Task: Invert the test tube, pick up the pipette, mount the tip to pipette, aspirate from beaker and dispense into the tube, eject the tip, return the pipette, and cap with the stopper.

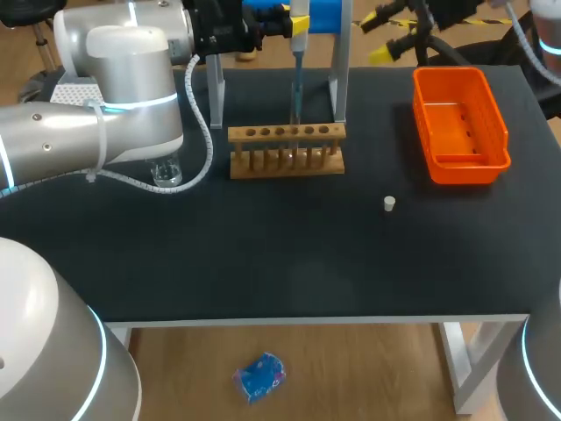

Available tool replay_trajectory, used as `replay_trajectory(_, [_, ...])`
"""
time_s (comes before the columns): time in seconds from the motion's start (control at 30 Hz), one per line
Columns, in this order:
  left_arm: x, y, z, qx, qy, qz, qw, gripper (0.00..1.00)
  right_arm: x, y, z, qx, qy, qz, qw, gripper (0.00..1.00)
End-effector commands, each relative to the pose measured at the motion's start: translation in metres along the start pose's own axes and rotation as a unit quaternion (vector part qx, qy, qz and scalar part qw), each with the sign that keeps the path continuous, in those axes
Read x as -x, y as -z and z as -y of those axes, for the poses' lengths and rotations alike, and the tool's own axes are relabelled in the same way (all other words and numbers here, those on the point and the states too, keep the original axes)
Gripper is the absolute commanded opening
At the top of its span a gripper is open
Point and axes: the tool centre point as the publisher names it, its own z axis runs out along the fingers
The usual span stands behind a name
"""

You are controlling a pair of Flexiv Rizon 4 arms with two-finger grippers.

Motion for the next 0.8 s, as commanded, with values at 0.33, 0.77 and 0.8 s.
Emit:
replay_trajectory(0.33, [-0.001,0.000,0.001,0.001,0.000,0.001,1.000,0.00,-0.006,-0.051,0.024,-0.025,0.017,0.013,0.999,1.00])
replay_trajectory(0.77, [-0.001,0.000,0.001,0.001,0.000,0.001,1.000,0.00,-0.007,-0.071,0.046,-0.031,0.013,0.011,0.999,1.00])
replay_trajectory(0.8, [-0.001,0.000,0.001,0.001,0.000,0.001,1.000,0.00,-0.007,-0.073,0.047,-0.032,0.013,0.011,0.999,1.00])
